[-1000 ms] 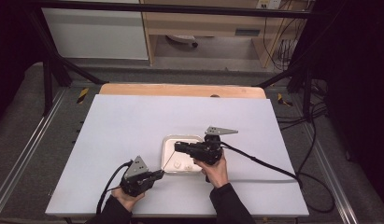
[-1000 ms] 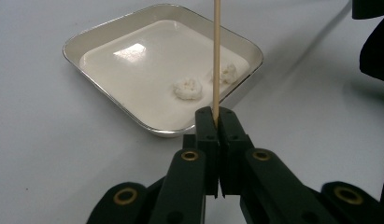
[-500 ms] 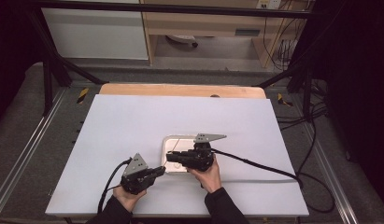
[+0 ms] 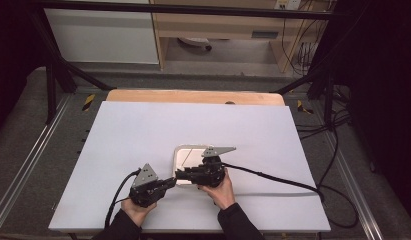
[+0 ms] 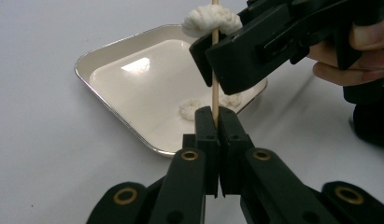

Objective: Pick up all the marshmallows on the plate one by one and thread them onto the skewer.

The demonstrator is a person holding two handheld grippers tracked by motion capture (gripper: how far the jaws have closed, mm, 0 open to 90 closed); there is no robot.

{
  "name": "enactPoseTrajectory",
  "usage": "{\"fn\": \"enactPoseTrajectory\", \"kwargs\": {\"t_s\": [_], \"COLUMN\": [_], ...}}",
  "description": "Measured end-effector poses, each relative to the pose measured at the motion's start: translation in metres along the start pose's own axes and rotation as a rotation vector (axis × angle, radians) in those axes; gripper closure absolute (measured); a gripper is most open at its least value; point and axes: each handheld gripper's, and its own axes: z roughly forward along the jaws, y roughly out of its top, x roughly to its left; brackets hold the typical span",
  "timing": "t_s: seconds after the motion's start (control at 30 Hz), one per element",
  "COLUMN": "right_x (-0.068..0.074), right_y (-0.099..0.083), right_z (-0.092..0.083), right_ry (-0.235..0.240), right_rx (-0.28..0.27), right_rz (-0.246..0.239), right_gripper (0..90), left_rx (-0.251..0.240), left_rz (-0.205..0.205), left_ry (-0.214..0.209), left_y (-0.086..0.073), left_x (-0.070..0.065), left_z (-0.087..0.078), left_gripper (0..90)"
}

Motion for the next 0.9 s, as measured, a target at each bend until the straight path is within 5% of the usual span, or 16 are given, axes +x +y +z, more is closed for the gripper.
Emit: {"fn": "enactPoseTrajectory", "kwargs": {"t_s": [0.23,0.5,0.67,0.9], "right_x": [0.006,0.002,-0.006,-0.016], "right_y": [0.006,0.010,0.009,0.005], "right_z": [-0.012,-0.021,-0.018,-0.019], "right_ry": [-0.047,-0.202,-0.272,-0.357], "right_rx": [-0.011,0.075,0.175,0.274], "right_rz": [-0.094,-0.231,-0.233,-0.267], "right_gripper": [51.0,23.1,15.7,20.9], "left_rx": [-0.006,0.022,0.026,0.031], "left_rz": [-0.007,-0.018,-0.023,-0.032], "left_ry": [-0.005,0.019,0.021,0.018], "left_y": [-0.001,-0.003,-0.004,-0.005], "left_x": [0.003,0.008,0.011,0.013], "left_z": [-0.003,-0.008,-0.010,-0.011], "left_gripper": [88.2,88.2,88.1,88.0]}}
